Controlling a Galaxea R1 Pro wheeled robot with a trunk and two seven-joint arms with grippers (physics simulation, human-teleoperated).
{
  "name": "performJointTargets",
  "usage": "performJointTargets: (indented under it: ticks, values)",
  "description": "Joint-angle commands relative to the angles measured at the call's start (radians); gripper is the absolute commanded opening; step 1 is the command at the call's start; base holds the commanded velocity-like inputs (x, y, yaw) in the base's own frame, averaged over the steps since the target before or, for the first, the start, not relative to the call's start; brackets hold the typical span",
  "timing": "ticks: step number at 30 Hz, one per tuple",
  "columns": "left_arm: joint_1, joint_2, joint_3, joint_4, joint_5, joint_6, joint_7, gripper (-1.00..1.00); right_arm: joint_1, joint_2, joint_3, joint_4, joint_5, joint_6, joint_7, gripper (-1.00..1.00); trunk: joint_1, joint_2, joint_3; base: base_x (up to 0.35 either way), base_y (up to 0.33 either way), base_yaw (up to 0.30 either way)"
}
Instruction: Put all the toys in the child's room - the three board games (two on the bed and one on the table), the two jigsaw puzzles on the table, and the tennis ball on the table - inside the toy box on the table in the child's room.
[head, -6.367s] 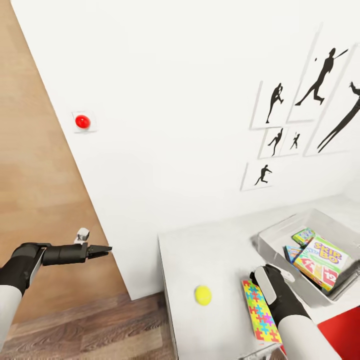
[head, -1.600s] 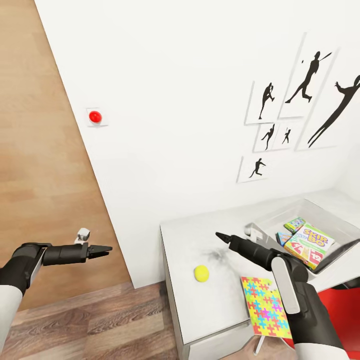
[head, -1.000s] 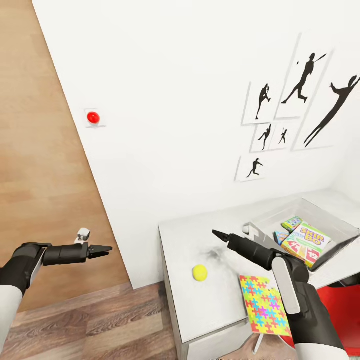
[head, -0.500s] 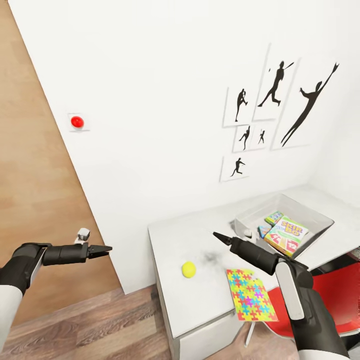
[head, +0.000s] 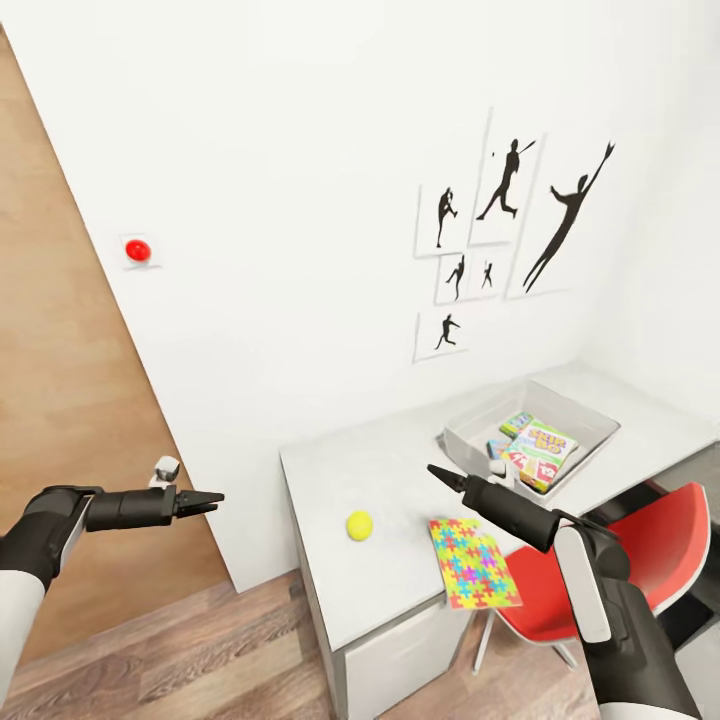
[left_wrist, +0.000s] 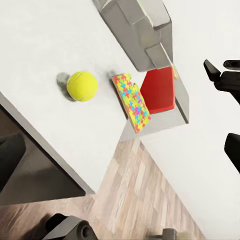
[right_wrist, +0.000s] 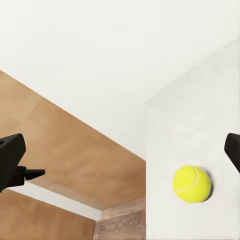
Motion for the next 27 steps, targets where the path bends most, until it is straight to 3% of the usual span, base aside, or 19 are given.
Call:
performJointTargets:
  ticks: [1, 27]
  values:
    - [-0.001, -0.001, 0.004, -0.001, -0.01, 0.011, -0.008, 1.0, -0.001, 0.0, -0.001, 0.0, -0.001, 0.006, 0.003, 1.0, 0.0, -0.002, -0.001, -0.084, 0.0, -0.027]
    - [0.0, 0.005, 0.004, -0.001, -0.01, 0.011, -0.008, 1.0, 0.002, 0.0, -0.001, 0.0, 0.0, 0.003, 0.015, 1.0, 0.0, -0.002, 0.042, -0.008, 0.0, -0.003]
